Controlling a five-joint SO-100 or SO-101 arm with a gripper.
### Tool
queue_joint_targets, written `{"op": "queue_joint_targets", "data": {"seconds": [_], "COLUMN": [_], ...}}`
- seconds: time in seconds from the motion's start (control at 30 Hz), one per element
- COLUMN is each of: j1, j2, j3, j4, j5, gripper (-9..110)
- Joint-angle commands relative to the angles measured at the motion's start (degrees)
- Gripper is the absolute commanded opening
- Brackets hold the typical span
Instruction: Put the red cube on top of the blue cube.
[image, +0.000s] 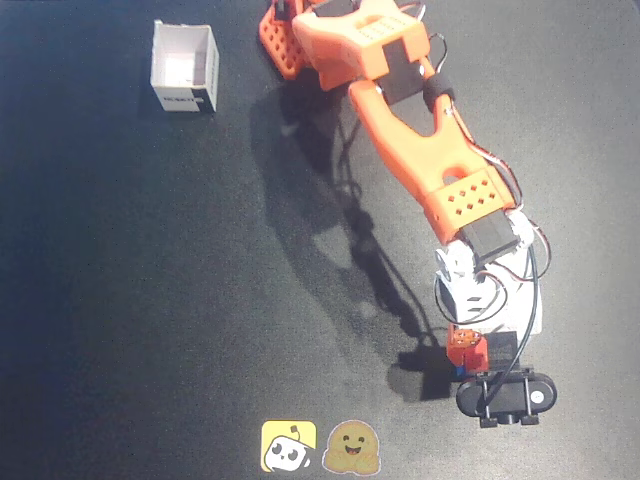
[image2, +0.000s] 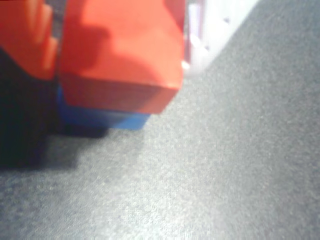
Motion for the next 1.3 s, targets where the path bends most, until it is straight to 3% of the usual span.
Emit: {"op": "queue_joint_targets", "data": {"seconds": [0.0, 0.77, 1.27], "j1": [0.7, 0.62, 0.53], "j2": [0.7, 3.87, 15.03], "j3": [-0.7, 0.18, 7.47], "j4": [-0.79, -0.97, -1.67], "j5": [0.26, -0.26, 0.09], "gripper": [19, 20, 20]}}
